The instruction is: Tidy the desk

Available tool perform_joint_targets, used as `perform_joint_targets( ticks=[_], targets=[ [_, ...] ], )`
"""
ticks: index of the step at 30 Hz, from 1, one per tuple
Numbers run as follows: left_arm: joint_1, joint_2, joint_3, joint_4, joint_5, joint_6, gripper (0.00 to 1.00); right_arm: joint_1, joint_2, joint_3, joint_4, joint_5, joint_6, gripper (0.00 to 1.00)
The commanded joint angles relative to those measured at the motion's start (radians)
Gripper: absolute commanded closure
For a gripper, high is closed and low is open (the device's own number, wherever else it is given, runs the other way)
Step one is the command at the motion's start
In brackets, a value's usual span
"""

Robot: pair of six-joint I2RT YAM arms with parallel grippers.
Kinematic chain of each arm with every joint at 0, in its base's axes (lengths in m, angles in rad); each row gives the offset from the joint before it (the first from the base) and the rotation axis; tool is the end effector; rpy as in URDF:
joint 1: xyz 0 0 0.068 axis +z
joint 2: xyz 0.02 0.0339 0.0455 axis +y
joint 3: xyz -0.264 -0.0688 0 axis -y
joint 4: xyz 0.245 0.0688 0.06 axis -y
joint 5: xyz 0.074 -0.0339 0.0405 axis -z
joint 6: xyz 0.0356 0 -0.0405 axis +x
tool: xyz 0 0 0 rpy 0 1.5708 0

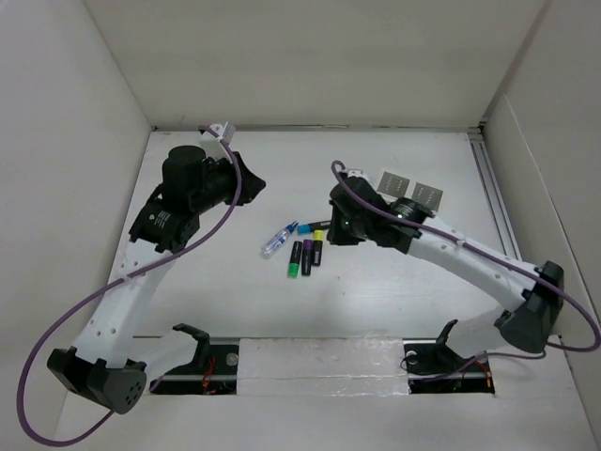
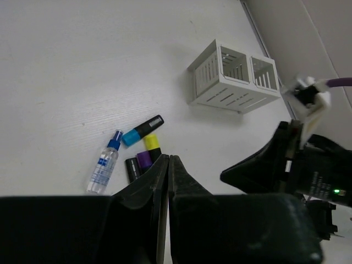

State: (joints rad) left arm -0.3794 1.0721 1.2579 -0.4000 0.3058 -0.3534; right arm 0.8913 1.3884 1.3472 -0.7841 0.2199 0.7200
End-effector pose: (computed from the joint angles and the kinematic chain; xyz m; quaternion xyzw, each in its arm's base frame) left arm 0.2087 -0.0947 0.4266 0.1056 0.7683 -0.3329 0.5365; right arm 0.1903 0.2232 0.3431 -0.0394 0.9257 0.1903 0.3244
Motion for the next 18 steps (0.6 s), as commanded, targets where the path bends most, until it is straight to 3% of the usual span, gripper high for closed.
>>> perform_joint_targets(
  ticks=[1, 4, 6, 7, 10, 12, 18],
  targets=[
    [0.004, -0.040, -0.008, 0.026, -0.031, 0.002, 1.00, 0.017, 0.117, 0.067, 0.094, -0.033, 0.004, 1.00],
    [0.013, -0.054, -0.011, -0.005, -0.065, 0.007, 1.00, 0.017, 0.211, 0.145, 0.085, -0.018, 0.016, 0.99],
    [0.023, -0.069, -0.017, -0.005, -0.066, 0.005, 0.99, 0.017, 0.305, 0.220, 0.063, 0.022, 0.016, 0.85],
    [0.033, -0.075, -0.023, -0.002, -0.062, -0.004, 0.95, 0.017, 0.337, 0.246, 0.039, 0.036, 0.021, 0.70],
    [0.042, -0.095, -0.029, 0.015, -0.025, -0.021, 0.83, 0.017, 0.452, 0.343, 0.017, 0.045, 0.019, 0.54],
    [0.042, -0.107, -0.031, 0.026, -0.008, -0.024, 0.76, 0.017, 0.532, 0.383, 0.019, 0.044, 0.032, 0.51],
    [-0.018, -0.132, -0.002, -0.023, -0.112, -0.013, 0.71, -0.012, 0.659, 0.477, 0.040, -0.025, 0.113, 0.50]
  ],
)
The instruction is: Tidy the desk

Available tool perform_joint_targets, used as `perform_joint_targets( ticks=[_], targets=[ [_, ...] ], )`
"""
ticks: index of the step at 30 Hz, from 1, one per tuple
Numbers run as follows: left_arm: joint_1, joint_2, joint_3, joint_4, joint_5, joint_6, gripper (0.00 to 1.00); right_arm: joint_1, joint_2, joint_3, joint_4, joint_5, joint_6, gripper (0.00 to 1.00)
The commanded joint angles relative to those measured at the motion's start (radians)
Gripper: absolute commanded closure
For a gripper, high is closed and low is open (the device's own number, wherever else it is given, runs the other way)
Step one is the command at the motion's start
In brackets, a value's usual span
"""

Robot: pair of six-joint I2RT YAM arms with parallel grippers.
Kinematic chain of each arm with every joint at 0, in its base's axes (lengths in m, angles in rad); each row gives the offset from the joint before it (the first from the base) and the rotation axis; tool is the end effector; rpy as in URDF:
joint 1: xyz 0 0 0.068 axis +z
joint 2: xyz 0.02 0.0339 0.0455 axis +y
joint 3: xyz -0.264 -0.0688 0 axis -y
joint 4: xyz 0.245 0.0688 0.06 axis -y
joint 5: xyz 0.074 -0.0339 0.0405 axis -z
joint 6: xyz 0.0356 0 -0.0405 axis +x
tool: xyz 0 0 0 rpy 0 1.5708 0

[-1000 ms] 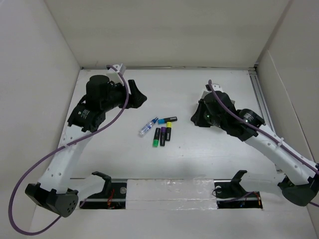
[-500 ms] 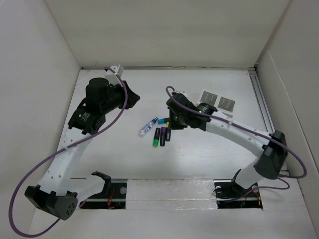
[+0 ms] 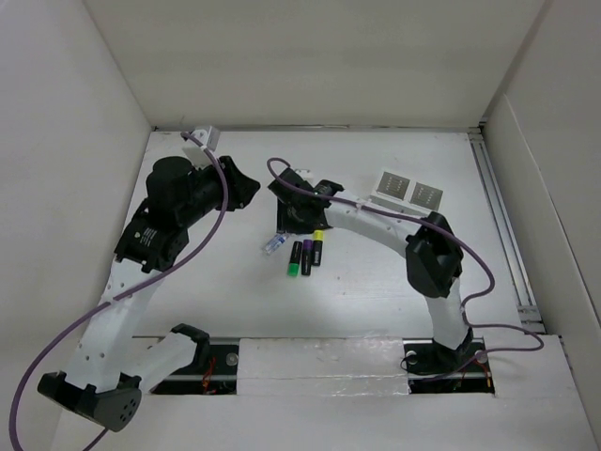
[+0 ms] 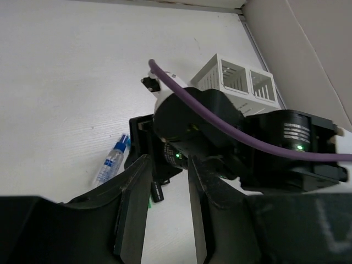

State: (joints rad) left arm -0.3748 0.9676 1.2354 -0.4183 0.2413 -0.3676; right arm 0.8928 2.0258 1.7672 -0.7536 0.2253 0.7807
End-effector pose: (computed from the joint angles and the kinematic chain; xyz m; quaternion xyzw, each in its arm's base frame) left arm 0.1811 -0.0804 0.4373 0.0812 0.7525 -0.3198 0.5700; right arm 0.2858 0.3422 0.2538 -0.0226 0.9554 0.1310 0.2637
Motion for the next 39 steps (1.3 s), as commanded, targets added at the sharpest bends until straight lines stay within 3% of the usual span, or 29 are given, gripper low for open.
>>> perform_joint_targets(
  ticks=[1, 9, 15, 21, 32, 39],
  targets=[
    [-0.023, -0.035, 0.038, -0.011, -0.057, 0.005, 0.71, -0.023, 0.048, 0.063, 0.019, -0.035, 0.077, 0.50],
    [-0.082, -0.053, 0.200, -0.050, -0.097, 0.002, 0.69, -0.043, 0.165, 0.129, 0.008, -0.038, 0.181, 0.47],
    [-0.082, -0.076, 0.156, -0.030, -0.050, -0.013, 0.68, -0.075, 0.212, 0.126, 0.071, -0.098, 0.236, 0.35],
    [-0.082, -0.102, 0.105, -0.037, -0.020, -0.034, 0.67, -0.097, 0.267, 0.182, 0.073, -0.116, 0.252, 0.36],
    [-0.082, -0.115, 0.104, -0.048, -0.053, -0.017, 0.67, -0.088, 0.350, 0.279, 0.054, -0.124, 0.273, 0.49],
    [-0.082, -0.121, 0.090, -0.047, -0.040, -0.007, 0.67, -0.078, 0.352, 0.307, 0.062, -0.142, 0.298, 0.81]
  ],
)
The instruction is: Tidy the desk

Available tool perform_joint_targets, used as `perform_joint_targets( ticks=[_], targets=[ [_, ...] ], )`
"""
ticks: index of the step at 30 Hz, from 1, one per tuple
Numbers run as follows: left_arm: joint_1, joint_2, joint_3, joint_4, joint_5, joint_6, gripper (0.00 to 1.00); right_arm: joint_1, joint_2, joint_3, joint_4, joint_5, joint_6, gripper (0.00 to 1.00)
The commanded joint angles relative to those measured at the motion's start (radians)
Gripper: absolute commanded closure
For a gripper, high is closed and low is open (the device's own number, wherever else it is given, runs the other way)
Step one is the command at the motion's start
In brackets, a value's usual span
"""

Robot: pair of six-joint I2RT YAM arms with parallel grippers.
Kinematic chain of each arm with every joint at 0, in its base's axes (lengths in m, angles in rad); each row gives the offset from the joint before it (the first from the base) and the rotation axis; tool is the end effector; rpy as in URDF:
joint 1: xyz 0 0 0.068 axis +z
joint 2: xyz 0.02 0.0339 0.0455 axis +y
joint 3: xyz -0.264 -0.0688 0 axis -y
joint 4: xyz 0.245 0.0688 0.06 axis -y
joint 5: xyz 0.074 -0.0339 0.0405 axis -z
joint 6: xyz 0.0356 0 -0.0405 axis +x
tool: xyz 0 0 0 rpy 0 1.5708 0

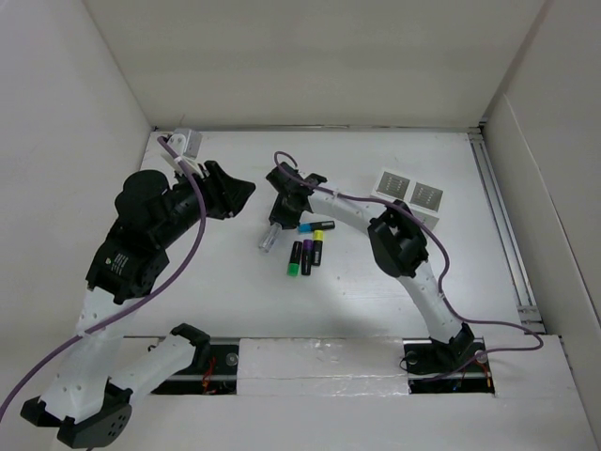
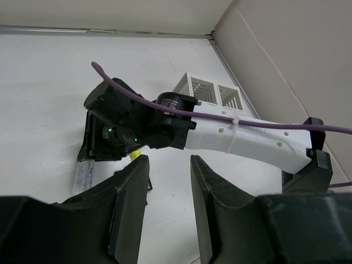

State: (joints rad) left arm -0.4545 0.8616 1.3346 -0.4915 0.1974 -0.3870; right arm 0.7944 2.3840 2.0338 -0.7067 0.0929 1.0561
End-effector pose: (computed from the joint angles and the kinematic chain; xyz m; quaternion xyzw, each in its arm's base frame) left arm 0.1297 -0.0711 0.4769 0.0930 0.7074 -0.3489 0.6076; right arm 0.3641 0.3660 0.1719 0.1378 0.9563 0.1758 0.1886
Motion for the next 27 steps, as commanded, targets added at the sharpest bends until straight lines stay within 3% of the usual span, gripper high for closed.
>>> perform_joint_targets(
  ticks=[1, 7, 14, 18, 21, 27],
  targets=[
    [-0.013, -0.016, -0.012, 0.025, 0.007, 0.013, 0.67, 0.020, -0.011, 0.039, 0.021, -0.010, 0.022, 0.87],
    [-0.039, -0.018, -0.011, 0.025, -0.039, 0.027, 0.67, 0.042, -0.081, 0.020, 0.122, 0.016, -0.004, 0.99],
    [-0.039, -0.019, 0.005, 0.054, -0.164, 0.008, 0.66, 0.051, -0.216, 0.028, 0.191, 0.019, -0.099, 1.00],
    [-0.039, -0.006, 0.035, 0.071, -0.188, -0.006, 0.50, 0.005, -0.331, -0.021, 0.199, 0.013, -0.155, 1.00],
    [-0.039, 0.008, 0.018, 0.128, -0.178, -0.026, 0.44, -0.049, -0.449, -0.069, 0.185, 0.053, -0.215, 1.00],
    [-0.039, 0.085, 0.005, 0.198, -0.070, -0.079, 0.42, -0.219, -0.731, -0.210, 0.167, 0.177, -0.358, 1.00]
  ],
)
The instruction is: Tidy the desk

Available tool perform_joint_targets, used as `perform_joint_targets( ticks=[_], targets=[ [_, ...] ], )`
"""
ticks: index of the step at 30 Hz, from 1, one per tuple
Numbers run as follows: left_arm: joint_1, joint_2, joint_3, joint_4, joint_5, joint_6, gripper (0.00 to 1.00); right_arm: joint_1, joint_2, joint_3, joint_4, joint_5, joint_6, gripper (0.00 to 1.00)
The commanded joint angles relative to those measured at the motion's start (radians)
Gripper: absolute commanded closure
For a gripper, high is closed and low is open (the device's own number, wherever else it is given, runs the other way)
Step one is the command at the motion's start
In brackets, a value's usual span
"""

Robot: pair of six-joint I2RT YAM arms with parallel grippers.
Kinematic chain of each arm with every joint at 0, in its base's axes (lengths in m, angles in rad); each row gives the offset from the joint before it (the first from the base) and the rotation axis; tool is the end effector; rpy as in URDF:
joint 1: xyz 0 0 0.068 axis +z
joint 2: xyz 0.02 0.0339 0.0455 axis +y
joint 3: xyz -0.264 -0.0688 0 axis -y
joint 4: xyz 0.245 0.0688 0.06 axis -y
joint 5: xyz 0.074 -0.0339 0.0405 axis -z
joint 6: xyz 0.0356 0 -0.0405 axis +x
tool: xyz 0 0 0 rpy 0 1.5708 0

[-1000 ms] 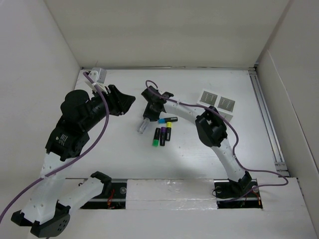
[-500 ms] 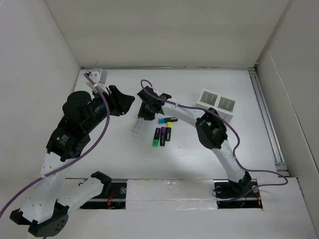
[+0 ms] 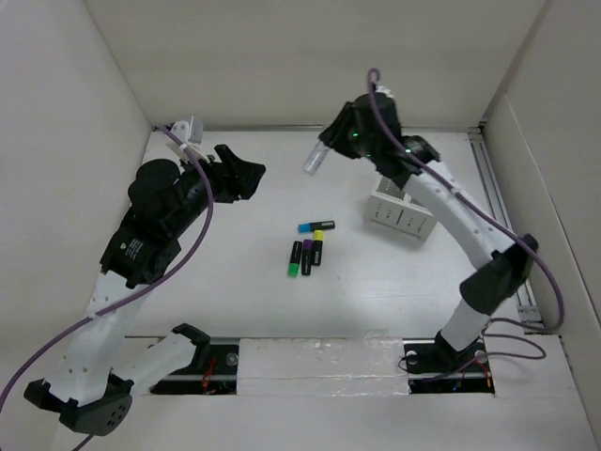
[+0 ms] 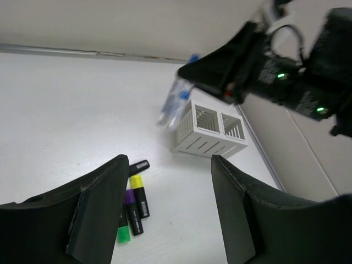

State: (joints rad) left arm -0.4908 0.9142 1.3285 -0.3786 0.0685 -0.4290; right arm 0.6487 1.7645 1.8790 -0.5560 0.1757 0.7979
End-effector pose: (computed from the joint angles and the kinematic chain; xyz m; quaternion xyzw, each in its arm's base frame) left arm 0.1474 -0.0815 0.4801 0.0461 0.6929 -0.3405 0.6339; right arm 0.3273 0.2403 0.4136 0.1095 0.8357 0.2972 0.4486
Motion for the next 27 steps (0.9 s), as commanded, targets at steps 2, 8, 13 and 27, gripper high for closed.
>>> perform_joint_targets(
  ticks=[2, 8, 13, 27],
  targets=[
    [-0.003, 0.078, 0.000, 0.109, 0.111, -0.051, 0.42, -0.177, -0.204, -0.163, 0.005, 0.184, -0.158, 1.00],
    [-0.003, 0.149, -0.054, 0.138, 0.152, -0.060, 0.39, -0.326, -0.316, -0.285, -0.022, 0.283, -0.225, 1.00],
    [-0.003, 0.274, -0.040, 0.121, 0.209, -0.007, 0.36, -0.376, -0.301, -0.343, -0.012, 0.349, -0.266, 1.00],
    [-0.135, 0.348, -0.020, 0.086, -0.099, 0.175, 0.35, -0.388, -0.071, -0.271, 0.059, 0.396, -0.299, 0.98]
  ],
)
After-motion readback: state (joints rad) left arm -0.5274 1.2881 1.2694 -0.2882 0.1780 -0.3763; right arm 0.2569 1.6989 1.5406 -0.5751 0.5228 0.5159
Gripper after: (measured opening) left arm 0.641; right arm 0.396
